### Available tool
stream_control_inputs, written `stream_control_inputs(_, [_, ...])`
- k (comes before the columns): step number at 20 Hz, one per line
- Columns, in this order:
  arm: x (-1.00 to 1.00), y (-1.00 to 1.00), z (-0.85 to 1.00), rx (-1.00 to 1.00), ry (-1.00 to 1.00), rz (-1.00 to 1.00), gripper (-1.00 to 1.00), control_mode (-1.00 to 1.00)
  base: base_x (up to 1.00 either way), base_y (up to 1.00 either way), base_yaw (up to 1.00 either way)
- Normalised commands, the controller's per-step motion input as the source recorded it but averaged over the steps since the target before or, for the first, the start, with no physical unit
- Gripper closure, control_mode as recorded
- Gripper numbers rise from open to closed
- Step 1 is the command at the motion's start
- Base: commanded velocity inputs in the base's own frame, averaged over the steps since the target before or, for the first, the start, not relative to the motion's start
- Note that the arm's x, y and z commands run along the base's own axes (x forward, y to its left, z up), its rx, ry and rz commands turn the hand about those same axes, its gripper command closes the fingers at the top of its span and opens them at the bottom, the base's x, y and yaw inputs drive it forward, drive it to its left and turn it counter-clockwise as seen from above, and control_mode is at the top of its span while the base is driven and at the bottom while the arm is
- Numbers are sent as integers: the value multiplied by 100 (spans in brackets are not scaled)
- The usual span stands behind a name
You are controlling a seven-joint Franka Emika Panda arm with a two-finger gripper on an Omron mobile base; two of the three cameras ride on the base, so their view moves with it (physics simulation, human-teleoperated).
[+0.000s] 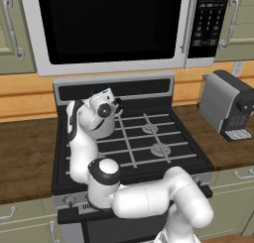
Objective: Put the carrot and mushroom in the pot. Retrieve the spatula and lightly stir the vegetables in the pot.
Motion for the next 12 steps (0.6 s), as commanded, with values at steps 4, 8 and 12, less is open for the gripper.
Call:
stream_control_inputs(4, [7,19,-7,1,-1,0,100,-100,0,0,0])
stream_control_inputs(8, [-13,33,21,20,20,-1,100,-100,0,0,0])
stream_control_inputs(12, [0,39,19,39,42,-1,100,-100,0,0,0])
